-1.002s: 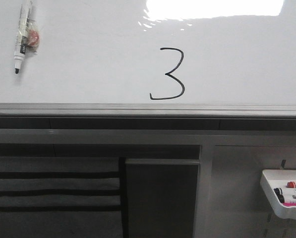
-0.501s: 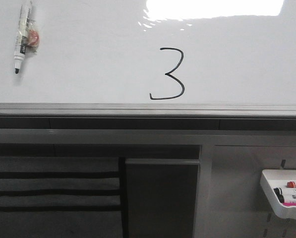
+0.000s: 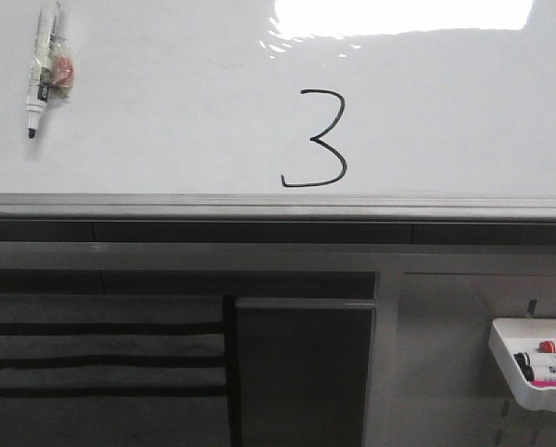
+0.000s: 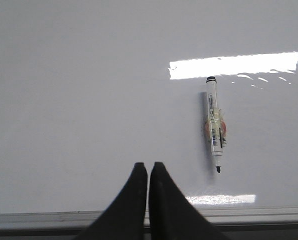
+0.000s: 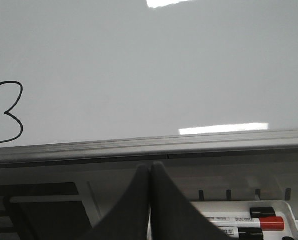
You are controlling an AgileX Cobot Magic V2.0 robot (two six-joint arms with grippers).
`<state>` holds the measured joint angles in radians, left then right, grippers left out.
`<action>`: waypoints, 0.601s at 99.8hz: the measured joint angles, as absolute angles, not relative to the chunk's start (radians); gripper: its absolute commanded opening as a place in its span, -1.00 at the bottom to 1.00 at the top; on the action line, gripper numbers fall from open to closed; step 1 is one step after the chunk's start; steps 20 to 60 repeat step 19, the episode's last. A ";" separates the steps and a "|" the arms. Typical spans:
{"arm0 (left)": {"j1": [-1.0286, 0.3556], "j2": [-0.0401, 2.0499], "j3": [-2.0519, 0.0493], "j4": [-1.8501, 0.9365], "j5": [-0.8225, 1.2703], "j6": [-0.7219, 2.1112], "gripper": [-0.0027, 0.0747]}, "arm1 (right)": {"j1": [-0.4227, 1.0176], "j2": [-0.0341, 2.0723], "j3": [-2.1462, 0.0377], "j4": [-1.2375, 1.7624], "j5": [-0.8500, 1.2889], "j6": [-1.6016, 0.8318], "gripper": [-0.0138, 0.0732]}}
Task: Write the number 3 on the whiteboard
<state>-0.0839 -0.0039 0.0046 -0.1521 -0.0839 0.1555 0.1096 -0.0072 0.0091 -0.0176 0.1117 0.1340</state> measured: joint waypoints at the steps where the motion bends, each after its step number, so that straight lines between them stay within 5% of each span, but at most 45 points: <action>1: -0.084 -0.004 0.005 -0.152 -0.084 0.156 -0.98 | 0.110 -0.007 0.009 -0.018 0.112 0.134 -0.84; 60: -0.084 -0.004 0.005 -0.152 -0.084 0.156 -0.98 | 0.110 -0.007 0.009 -0.018 0.112 0.134 -0.84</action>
